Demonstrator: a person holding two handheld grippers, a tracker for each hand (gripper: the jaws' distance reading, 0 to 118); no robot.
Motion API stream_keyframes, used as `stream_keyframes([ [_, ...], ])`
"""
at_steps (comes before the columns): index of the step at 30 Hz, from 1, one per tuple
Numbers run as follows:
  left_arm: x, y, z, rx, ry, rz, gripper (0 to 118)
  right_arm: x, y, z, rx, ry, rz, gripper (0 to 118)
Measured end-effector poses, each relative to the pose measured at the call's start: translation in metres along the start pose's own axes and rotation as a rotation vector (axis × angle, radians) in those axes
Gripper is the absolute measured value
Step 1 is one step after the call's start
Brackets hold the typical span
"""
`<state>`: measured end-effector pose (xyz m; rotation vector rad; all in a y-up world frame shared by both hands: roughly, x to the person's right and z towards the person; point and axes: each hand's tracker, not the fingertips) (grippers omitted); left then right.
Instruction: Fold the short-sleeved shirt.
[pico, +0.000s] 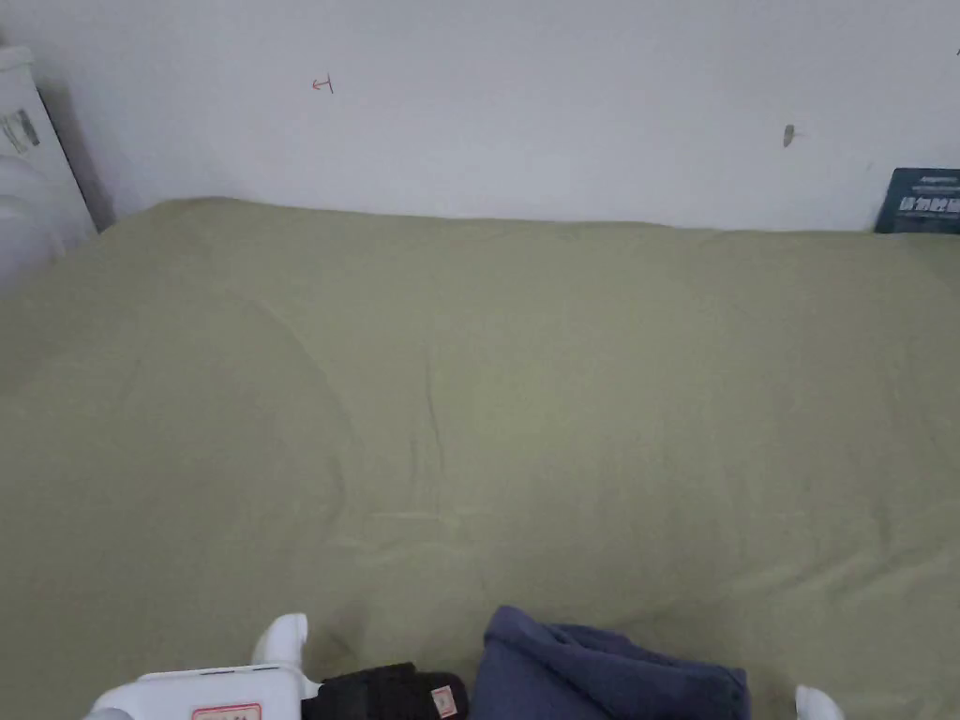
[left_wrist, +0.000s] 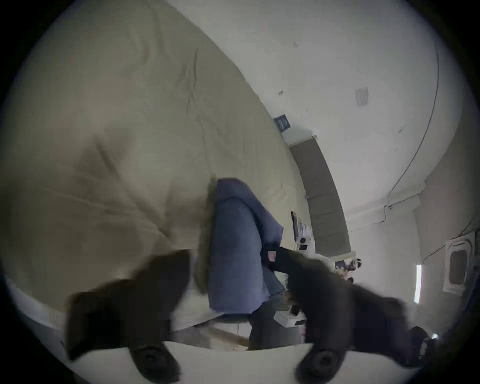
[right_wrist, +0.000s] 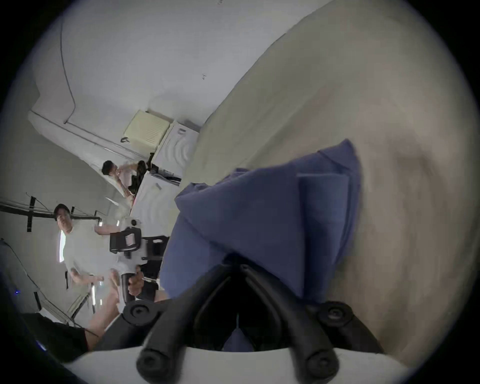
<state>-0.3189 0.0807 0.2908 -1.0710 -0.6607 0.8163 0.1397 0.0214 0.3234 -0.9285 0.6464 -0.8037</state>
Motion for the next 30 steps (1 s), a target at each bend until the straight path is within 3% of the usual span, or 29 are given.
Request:
stream_keyframes([
  [2,0.001,0.002,-0.023,-0.061,-0.014,-0.006,102,0.004,0.0,0.0,0.002,0.023,-0.033,0],
  [6,-0.003,0.0,-0.077,-0.214,-0.053,0.069,102,0.005,-0.001,-0.001,0.002,0.029,-0.019,0],
  [8,-0.004,-0.004,-0.088,-0.19,-0.184,0.119,101,0.003,-0.002,-0.001,0.002,0.033,-0.021,0],
  [10,0.0,-0.005,-0.088,-0.162,-0.143,0.123,100,0.004,-0.002,-0.001,0.004,0.036,-0.022,0],
  [11,-0.001,-0.007,-0.085,-0.137,-0.12,0.119,93,0.004,-0.002,-0.001,0.005,0.037,-0.023,0],
  [12,-0.001,-0.009,-0.084,-0.124,-0.04,0.089,53,0.002,-0.002,0.0,0.008,0.04,-0.026,0],
  [13,-0.007,-0.012,-0.083,-0.127,0.04,0.043,21,0.002,-0.002,0.001,0.012,0.043,-0.029,0],
  [15,-0.018,-0.016,-0.081,-0.151,-0.057,0.119,21,-0.001,-0.003,0.002,0.009,0.038,-0.026,0],
  [18,-0.008,-0.016,-0.08,-0.112,-0.021,0.033,21,-0.009,-0.003,0.005,0.014,0.014,-0.003,0],
  [22,-0.005,-0.004,-0.059,-0.094,-0.095,0.027,21,-0.025,-0.002,0.014,0.029,-0.025,0.105,0],
  [30,-0.049,0.074,0.113,0.081,0.117,-0.028,21,-0.056,0.003,0.017,0.038,-0.056,0.179,0],
])
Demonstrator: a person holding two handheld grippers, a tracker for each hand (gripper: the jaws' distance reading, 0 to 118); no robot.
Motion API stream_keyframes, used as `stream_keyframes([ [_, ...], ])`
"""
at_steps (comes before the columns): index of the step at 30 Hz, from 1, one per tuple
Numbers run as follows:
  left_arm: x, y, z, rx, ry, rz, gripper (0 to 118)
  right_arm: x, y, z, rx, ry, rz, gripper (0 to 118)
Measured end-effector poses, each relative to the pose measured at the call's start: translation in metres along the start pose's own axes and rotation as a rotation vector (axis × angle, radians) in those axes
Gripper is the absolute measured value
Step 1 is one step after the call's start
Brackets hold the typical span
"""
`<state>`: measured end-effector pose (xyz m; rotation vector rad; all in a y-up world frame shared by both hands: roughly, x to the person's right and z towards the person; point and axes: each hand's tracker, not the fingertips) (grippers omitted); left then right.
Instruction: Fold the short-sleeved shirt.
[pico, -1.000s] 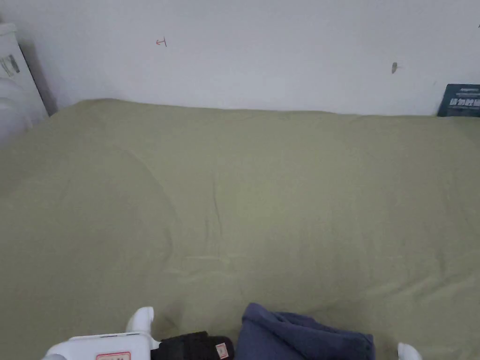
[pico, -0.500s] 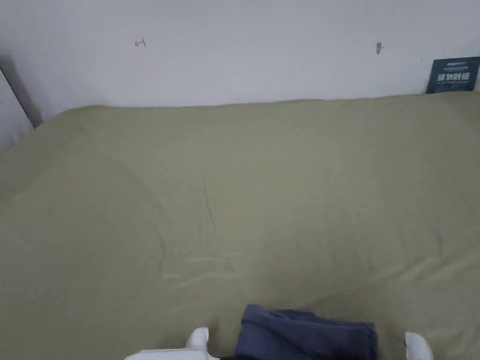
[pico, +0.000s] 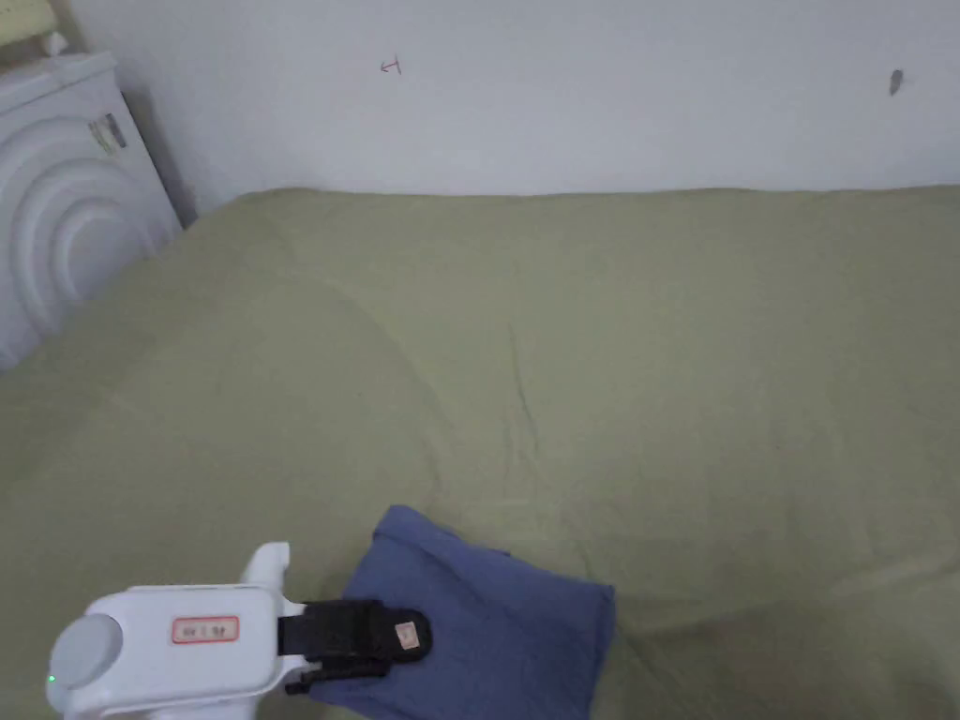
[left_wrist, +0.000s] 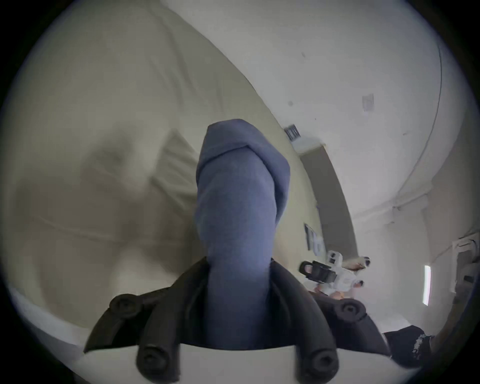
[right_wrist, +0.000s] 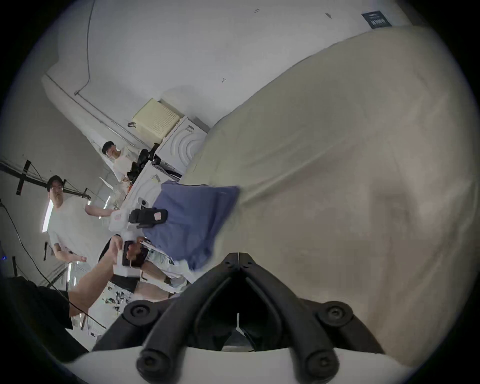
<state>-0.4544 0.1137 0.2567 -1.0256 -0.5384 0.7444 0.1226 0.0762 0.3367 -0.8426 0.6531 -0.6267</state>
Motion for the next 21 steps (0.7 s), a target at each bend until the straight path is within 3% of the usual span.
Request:
stream_keyframes([
  [7,-0.078,0.085,0.147,0.074,0.246,-0.003,21,-0.023,-0.003,-0.016,-0.029,-0.041,0.025,0],
  [13,-0.146,0.111,0.179,0.1,0.492,0.117,22,-0.036,-0.015,-0.029,-0.07,-0.083,0.029,0],
  [14,-0.154,0.11,0.177,0.101,0.528,0.112,27,-0.038,-0.016,-0.027,-0.072,-0.084,0.032,0],
  [16,-0.164,0.105,0.169,0.122,0.635,0.126,74,-0.042,-0.017,-0.024,-0.072,-0.09,0.034,0],
  [17,-0.171,0.105,0.171,0.125,0.665,0.136,89,-0.043,-0.017,-0.022,-0.071,-0.093,0.035,0],
  [19,-0.166,0.096,0.183,0.164,0.578,0.19,91,-0.047,-0.014,-0.012,-0.062,-0.113,0.043,0],
  [21,-0.155,0.095,0.214,0.243,0.665,0.182,85,-0.051,-0.01,0.0,-0.032,-0.117,0.054,0],
])
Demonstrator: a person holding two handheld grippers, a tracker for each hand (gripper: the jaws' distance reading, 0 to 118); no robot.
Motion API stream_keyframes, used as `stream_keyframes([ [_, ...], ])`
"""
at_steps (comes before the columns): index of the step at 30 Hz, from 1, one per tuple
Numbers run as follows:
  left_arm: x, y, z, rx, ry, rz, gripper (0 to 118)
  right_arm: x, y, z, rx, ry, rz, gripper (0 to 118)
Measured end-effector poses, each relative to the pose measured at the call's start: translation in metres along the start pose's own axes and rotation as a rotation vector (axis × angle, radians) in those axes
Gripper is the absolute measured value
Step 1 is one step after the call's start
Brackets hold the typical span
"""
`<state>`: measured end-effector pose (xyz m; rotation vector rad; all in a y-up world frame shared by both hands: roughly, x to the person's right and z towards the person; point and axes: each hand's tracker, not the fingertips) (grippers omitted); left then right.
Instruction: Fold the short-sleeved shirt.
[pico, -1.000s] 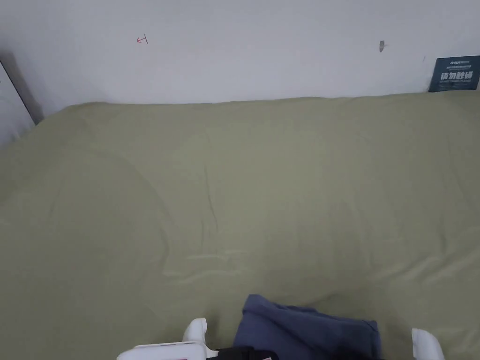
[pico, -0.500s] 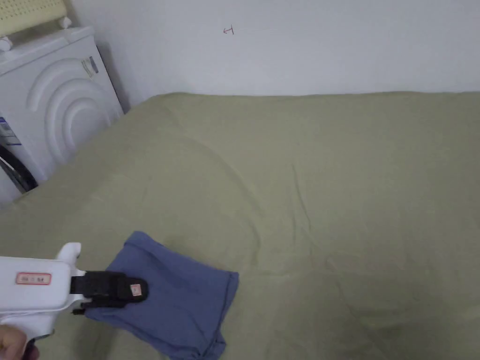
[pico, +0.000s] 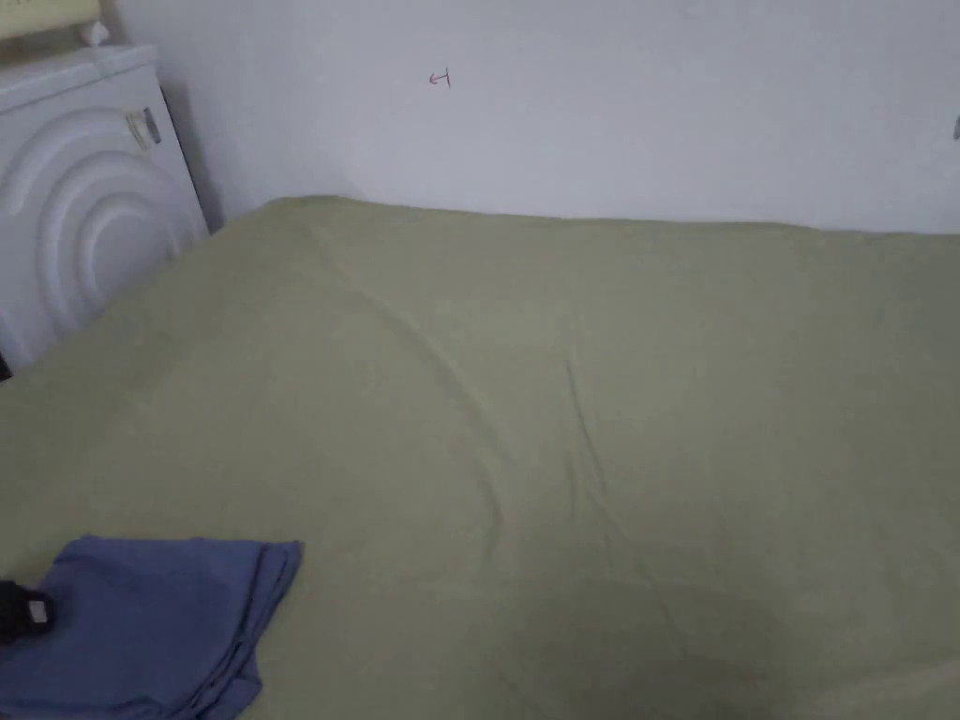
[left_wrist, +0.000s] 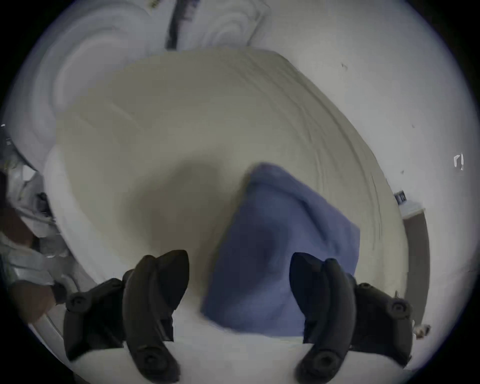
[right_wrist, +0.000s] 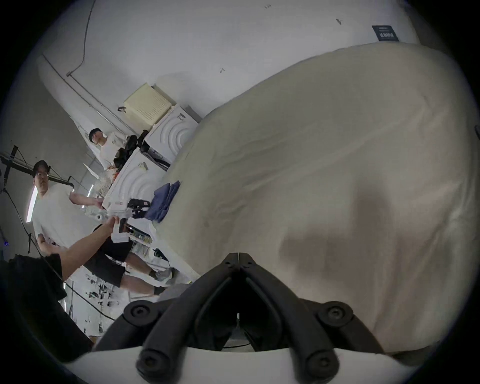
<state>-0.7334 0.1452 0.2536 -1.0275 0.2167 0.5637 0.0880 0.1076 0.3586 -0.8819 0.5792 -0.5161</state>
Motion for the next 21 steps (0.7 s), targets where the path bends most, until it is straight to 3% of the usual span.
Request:
stream_keyframes([
  [1,0.004,-0.001,0.022,0.062,0.05,0.001,76,0.0,0.003,0.008,0.018,0.011,-0.002,0],
  [2,0.005,-0.002,0.046,0.161,0.039,0.021,59,-0.001,0.006,0.014,0.041,0.014,0.002,0],
  [3,0.01,-0.006,0.067,0.25,0.05,0.028,23,-0.004,0.008,0.02,0.064,0.007,0.009,0],
  [4,0.023,-0.018,0.096,0.357,0.066,0.006,6,-0.007,0.011,0.027,0.087,-0.005,0.031,0],
  [6,0.056,-0.044,0.133,0.505,0.068,-0.087,6,-0.015,0.017,0.041,0.145,-0.066,0.087,0],
  [9,0.116,-0.092,0.163,0.575,-0.057,-0.227,1,-0.032,0.028,0.065,0.222,-0.199,0.214,0],
  [14,0.225,-0.19,0.159,0.645,-0.124,-0.427,0,-0.065,0.042,0.109,0.367,-0.386,0.383,0],
  [17,0.275,-0.234,0.147,0.643,-0.235,-0.429,0,-0.075,0.046,0.128,0.47,-0.502,0.429,0],
  [21,0.342,-0.276,0.136,0.69,-0.223,-0.527,0,-0.085,0.048,0.141,0.597,-0.681,0.473,0],
])
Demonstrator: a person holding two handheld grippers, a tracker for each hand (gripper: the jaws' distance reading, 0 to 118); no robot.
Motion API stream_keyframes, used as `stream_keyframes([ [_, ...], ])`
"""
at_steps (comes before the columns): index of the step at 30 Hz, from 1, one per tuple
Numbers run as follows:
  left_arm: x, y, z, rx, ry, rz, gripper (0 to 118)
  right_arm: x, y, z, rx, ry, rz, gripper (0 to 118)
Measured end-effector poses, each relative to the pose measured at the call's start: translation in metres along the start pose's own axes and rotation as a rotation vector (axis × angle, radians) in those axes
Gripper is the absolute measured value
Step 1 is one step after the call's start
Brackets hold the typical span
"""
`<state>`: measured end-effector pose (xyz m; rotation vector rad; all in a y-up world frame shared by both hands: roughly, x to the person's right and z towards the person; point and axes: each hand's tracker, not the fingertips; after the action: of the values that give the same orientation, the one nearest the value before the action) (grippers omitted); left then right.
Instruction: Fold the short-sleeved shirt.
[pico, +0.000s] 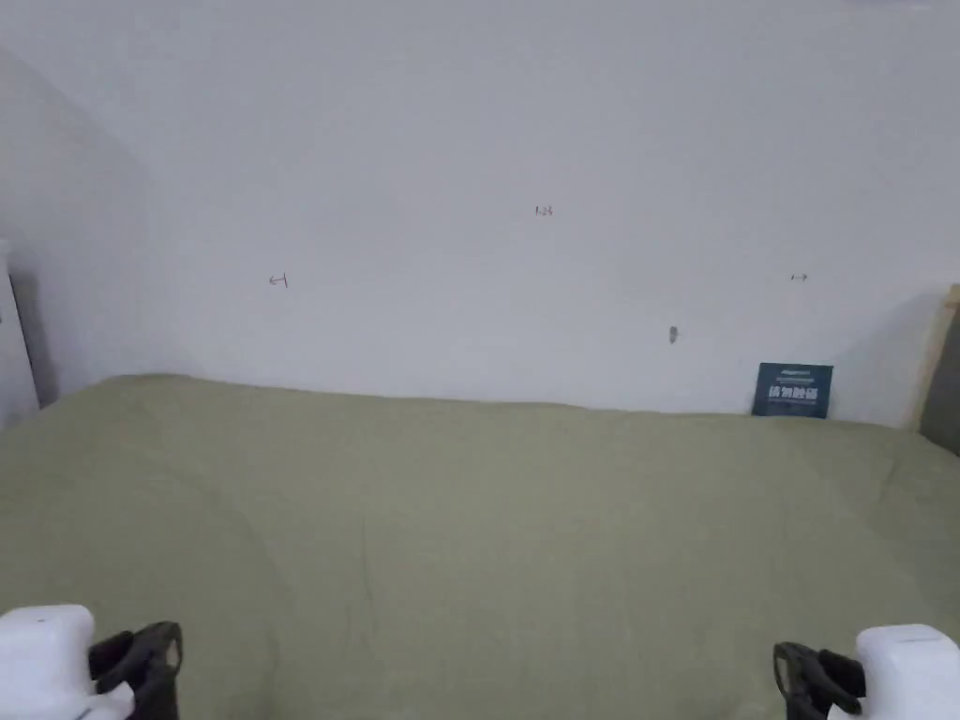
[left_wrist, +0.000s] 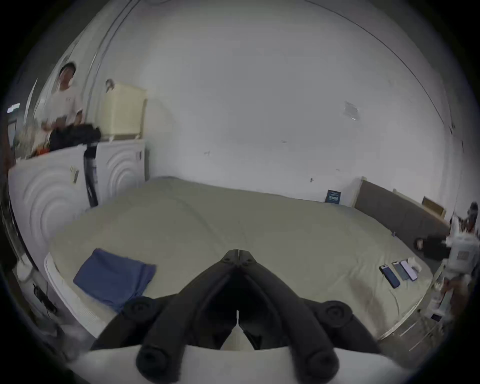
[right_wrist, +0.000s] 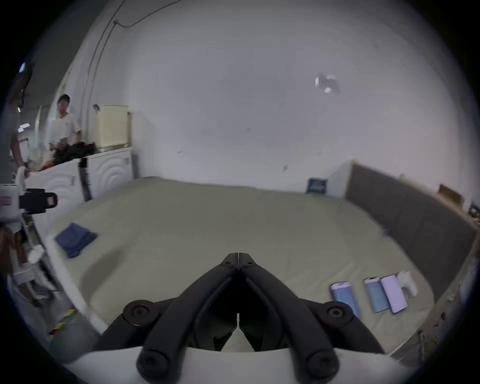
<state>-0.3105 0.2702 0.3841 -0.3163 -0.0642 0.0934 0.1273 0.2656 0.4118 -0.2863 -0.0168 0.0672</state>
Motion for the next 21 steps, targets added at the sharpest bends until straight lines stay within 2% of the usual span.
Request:
stream_keyframes([
  [4,0.048,-0.001,0.0,0.062,-0.041,-0.052,0,0.008,-0.003,0.007,0.074,-0.095,-0.045,0],
  [7,0.073,-0.006,0.006,0.126,-0.024,-0.074,0,0.008,-0.008,0.011,0.086,-0.178,-0.005,0],
  [16,0.087,-0.006,0.013,0.12,-0.026,-0.068,0,0.006,-0.005,0.022,0.117,-0.201,0.038,0],
  [17,0.086,-0.003,0.014,0.12,-0.029,-0.071,6,0.008,-0.002,0.022,0.118,-0.196,0.035,6],
  [18,0.084,0.0,0.014,0.12,-0.035,-0.083,37,0.009,0.0,0.022,0.116,-0.189,0.031,37],
  [19,0.087,0.005,0.015,0.12,-0.044,-0.088,75,0.009,0.003,0.021,0.108,-0.187,0.031,77],
  [20,0.087,0.008,0.014,0.117,-0.041,-0.088,107,0.009,0.003,0.019,0.101,-0.192,0.031,110],
  [21,0.087,0.008,0.012,0.121,-0.034,-0.089,118,0.009,0.003,0.016,0.09,-0.199,0.029,116],
])
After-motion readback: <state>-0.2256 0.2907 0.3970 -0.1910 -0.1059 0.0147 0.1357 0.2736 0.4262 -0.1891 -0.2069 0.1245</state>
